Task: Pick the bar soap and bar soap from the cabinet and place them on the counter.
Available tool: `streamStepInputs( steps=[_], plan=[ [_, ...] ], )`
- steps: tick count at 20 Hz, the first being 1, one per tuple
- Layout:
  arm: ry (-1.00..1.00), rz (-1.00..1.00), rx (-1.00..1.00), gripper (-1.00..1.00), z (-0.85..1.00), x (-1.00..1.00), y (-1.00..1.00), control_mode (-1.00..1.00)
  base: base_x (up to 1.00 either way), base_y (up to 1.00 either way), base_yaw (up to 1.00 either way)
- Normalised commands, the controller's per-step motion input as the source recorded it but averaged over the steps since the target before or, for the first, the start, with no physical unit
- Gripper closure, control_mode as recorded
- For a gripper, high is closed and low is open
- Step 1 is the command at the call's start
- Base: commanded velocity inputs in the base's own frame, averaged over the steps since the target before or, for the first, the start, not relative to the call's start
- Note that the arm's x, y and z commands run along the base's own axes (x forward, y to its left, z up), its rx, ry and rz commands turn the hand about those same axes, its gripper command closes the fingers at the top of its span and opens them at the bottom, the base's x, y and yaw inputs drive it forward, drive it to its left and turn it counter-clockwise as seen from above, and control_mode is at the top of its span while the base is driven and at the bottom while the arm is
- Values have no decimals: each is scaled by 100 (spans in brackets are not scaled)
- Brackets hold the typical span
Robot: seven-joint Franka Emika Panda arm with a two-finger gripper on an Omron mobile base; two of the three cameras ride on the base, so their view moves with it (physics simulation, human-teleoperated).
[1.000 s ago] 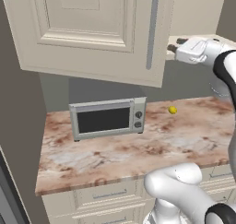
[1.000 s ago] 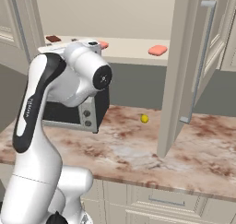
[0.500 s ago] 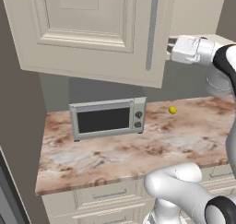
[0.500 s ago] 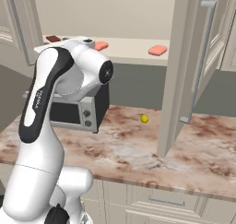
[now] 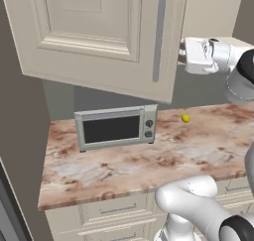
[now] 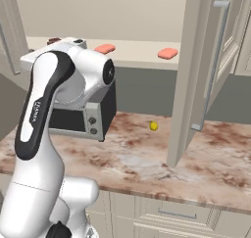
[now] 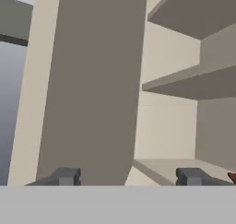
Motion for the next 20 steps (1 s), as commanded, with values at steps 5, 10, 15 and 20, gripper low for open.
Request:
streamStepInputs(
  steps=[5,10,15,20],
  plan=[
    [-10,9,-9,-100,-8,-56,72,-100,0,0,0],
    [-11,7,-9,-100,-14,-54,87,-100,0,0,0],
    [-7,7,-10,-100,-17,-51,96,-100,0,0,0],
    [-1,9,-7,-100,-20,-36,100,-100,0,0,0]
  ],
)
